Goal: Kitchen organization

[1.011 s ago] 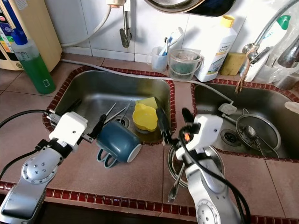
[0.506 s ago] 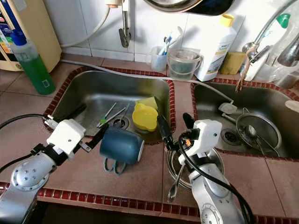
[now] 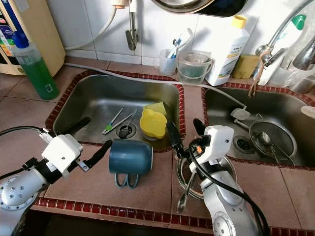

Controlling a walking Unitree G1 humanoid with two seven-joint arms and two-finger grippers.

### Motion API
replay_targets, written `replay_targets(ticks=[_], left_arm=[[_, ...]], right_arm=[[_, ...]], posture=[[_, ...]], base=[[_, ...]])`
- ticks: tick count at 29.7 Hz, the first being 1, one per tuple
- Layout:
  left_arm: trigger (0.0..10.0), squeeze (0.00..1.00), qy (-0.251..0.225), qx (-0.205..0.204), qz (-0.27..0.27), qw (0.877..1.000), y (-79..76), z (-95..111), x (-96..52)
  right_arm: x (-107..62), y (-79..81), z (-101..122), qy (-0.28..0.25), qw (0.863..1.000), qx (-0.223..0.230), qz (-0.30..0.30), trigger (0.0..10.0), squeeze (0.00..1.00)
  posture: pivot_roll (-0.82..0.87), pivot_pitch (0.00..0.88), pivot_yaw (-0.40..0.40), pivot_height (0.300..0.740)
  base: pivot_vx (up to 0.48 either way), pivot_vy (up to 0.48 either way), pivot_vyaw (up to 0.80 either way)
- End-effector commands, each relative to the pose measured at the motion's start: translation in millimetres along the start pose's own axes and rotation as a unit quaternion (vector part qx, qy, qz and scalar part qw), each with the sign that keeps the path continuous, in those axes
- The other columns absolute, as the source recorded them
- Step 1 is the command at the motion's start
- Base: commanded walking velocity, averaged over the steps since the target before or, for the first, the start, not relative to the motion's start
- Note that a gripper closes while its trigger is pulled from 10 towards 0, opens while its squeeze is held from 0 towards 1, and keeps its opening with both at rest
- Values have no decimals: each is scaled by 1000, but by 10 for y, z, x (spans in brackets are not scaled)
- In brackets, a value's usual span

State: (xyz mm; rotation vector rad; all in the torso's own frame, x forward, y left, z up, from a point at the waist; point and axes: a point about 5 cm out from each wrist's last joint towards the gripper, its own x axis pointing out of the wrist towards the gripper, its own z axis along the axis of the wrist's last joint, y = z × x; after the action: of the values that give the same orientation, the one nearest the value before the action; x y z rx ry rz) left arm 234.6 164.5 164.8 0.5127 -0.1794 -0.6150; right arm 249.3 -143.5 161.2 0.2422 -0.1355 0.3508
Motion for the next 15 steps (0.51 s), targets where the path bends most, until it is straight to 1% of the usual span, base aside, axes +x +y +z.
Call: replay_targets(ticks=[1,6,10,12,15], left_arm=[[10000,0,-13,5,-12,1000,-8,63,-44],[10000,0,-13,-2,-29,999,-51,67,-87],[10000,0,-18,-16,-42,999,-70,86,-129],[10000,0,-21,-21,-59,998,-101,101,-153],[10000,0,-22,-30,-71,997,-141,120,-178]], right_arm=[[2,-48,9,-1,1000,-4,-2,10000,0],[13,-76,20,0,1000,-10,1,10000,0],[14,-91,25,0,1000,-12,2,10000,0],[21,-101,27,1,1000,-13,4,10000,0],[29,-109,34,1,1000,-16,6,10000,0]], posture=[[-77,117,-21,740],[-75,119,-25,740],[-73,122,-25,740],[-72,121,-27,740],[-70,124,-27,740]], base=[[0,0,0],[0,0,0],[0,0,0],[0,0,0],[0,0,0]])
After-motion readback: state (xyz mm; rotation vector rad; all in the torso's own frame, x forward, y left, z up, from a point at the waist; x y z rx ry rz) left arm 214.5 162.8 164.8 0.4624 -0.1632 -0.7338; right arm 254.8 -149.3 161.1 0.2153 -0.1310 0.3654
